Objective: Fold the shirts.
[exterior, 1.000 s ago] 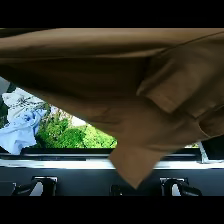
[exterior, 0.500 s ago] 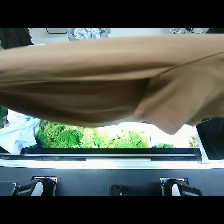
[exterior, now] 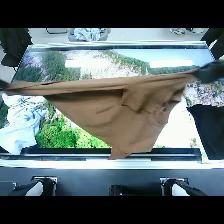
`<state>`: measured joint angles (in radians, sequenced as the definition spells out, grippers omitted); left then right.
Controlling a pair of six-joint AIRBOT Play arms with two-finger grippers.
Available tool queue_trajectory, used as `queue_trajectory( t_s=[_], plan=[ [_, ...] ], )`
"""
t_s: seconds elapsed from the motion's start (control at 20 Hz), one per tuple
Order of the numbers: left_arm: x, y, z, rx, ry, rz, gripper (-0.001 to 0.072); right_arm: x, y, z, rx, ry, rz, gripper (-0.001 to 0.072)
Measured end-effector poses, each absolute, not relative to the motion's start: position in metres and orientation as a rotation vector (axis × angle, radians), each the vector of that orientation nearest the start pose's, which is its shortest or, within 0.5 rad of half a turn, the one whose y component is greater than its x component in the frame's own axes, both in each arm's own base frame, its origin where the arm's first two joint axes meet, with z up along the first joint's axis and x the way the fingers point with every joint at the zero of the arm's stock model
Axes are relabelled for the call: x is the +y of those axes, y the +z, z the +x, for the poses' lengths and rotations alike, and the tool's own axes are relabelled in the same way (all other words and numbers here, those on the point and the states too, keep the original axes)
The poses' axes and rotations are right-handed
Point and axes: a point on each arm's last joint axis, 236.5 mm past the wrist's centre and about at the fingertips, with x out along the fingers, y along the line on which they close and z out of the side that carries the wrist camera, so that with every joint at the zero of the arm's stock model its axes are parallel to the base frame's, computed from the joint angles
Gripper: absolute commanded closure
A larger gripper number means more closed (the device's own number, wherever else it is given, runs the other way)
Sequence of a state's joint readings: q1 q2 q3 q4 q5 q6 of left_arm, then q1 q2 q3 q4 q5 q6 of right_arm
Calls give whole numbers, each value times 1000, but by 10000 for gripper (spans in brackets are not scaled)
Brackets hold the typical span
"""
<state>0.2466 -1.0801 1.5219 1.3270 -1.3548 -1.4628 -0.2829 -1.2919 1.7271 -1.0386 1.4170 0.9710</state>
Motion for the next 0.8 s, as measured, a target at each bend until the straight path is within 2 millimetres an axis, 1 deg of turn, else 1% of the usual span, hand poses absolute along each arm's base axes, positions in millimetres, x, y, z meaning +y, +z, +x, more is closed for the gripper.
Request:
queue_trajectory(
  t_s=[0.05,0.15,0.25,0.3,0.35,0.4,0.45,0.55,0.6,0.65,0.7,0.8],
  plan=[
    [37,186,399,920,-30,-179,677,4,196,453,813,476,-20,672],
    [28,136,439,977,-70,-225,677,17,151,495,824,532,127,672],
    [15,96,474,990,-105,-296,673,33,111,525,838,564,238,669],
    [8,78,488,992,-120,-330,553,41,96,536,840,570,277,590],
    [0,65,499,990,-133,-362,255,47,83,547,837,567,304,337],
    [-5,54,508,990,-140,-388,-13,49,73,556,830,556,322,97],
    [-9,46,513,993,-146,-410,-13,50,66,563,825,545,332,18],
    [-9,38,517,1000,-145,-429,-13,44,68,569,796,542,319,18],
    [-7,36,514,1019,-148,-438,-13,36,71,566,792,538,291,23],
    [-7,33,507,1052,-154,-442,-8,24,72,561,803,532,254,31],
    [-8,29,498,1094,-166,-447,-7,12,72,550,834,525,211,34],
    [-15,17,478,1189,-193,-454,-7,-13,59,522,952,515,130,34]
  ],
)
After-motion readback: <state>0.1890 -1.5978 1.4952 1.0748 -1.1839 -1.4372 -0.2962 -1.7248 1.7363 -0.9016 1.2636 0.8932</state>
